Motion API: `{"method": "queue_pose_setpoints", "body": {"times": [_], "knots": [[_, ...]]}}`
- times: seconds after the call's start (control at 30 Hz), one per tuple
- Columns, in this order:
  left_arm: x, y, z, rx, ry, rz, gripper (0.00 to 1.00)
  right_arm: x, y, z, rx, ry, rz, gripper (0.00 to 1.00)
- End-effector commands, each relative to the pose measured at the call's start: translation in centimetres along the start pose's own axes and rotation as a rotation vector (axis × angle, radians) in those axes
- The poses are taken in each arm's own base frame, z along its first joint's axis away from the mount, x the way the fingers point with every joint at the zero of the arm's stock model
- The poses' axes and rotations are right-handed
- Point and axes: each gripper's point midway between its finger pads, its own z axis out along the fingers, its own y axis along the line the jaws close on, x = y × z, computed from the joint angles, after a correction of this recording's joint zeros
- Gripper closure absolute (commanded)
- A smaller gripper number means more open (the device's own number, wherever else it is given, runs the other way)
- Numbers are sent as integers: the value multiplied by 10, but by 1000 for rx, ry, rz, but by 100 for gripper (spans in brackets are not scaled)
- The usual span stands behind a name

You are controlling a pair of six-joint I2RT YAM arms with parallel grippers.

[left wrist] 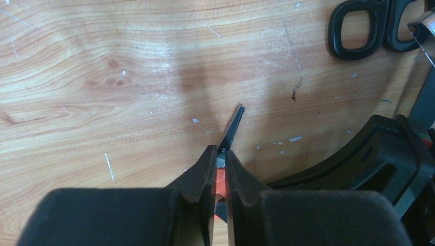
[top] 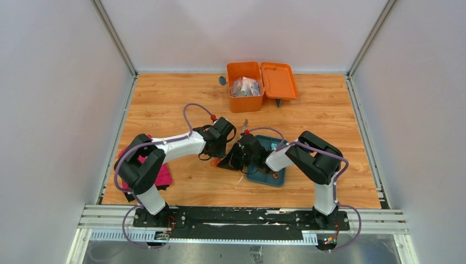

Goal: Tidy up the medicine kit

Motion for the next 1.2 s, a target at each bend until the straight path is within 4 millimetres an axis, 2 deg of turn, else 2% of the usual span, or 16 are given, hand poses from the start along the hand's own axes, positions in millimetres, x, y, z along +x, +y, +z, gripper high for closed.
{"method": "queue_pose_setpoints", "body": {"times": [0.0, 0.2, 0.27, 0.4, 0.5, 0.53, 0.6, 0.7, 0.83, 0.97, 1.07, 1.17], "knots": [[-16, -7, -21, 33, -36, -24, 79, 3, -38, 1, 138, -14, -32, 100], [-59, -8, -73, 44, -169, -35, 42, 1, -29, -7, 138, -18, -74, 100], [-72, -4, -92, 39, -218, -39, 35, 0, -23, -10, 131, -20, -95, 100], [-85, 7, -123, 23, -305, -39, 28, -3, -7, -21, 119, -23, -165, 100], [-83, 21, -137, 0, -348, -32, 25, -7, 15, -39, 103, -30, -241, 100], [-80, 27, -141, -11, -360, -33, 25, -6, 17, -43, 112, -25, -269, 100], [-72, 38, -145, -27, -379, -39, 23, -10, 32, -61, 107, -38, -328, 100], [-64, 48, -154, -24, -417, -58, 18, -15, 39, -91, 133, -65, -398, 100], [-56, 54, -162, -13, -440, -76, 9, -23, 24, -139, 207, -70, -431, 100], [-52, 57, -160, -18, -436, -89, 8, -21, 4, -182, 271, -50, -433, 100], [-49, 56, -157, -10, -428, -96, 7, -11, -19, -202, 323, -24, -419, 100], [-48, 54, -153, -3, -417, -101, 7, -5, -31, -208, 331, -22, -398, 100]]}}
